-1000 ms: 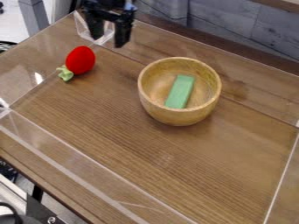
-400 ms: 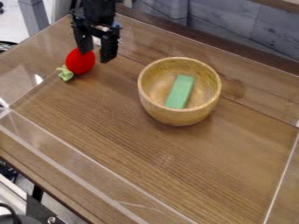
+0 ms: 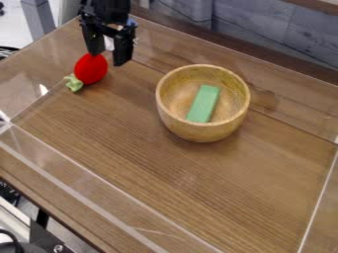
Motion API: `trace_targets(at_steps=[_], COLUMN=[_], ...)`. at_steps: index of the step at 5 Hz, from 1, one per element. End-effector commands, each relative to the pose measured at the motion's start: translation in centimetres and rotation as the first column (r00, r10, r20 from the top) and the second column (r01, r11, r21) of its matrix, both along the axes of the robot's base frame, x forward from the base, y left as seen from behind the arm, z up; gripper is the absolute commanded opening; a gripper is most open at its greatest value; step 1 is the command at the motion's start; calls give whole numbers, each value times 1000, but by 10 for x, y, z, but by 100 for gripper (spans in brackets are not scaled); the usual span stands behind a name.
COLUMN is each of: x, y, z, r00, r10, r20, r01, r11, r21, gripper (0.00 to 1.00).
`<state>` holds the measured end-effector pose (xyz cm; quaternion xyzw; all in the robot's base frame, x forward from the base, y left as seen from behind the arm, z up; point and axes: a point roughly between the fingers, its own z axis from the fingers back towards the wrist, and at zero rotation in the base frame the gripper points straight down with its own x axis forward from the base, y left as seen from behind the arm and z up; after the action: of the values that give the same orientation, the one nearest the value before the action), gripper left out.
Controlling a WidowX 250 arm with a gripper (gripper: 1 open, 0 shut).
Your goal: Move the red fruit to the right
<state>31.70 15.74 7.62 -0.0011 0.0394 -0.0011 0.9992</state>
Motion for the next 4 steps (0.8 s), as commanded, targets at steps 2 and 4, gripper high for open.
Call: trace_targets(at_steps=[2, 4], x=[-7, -9], y=[31, 36], z=[-7, -29], r00=[998, 997], r10=[32, 68], r20=[47, 40], r01=[-33, -69], r11=[999, 997], r21=[24, 21], gripper=[100, 0])
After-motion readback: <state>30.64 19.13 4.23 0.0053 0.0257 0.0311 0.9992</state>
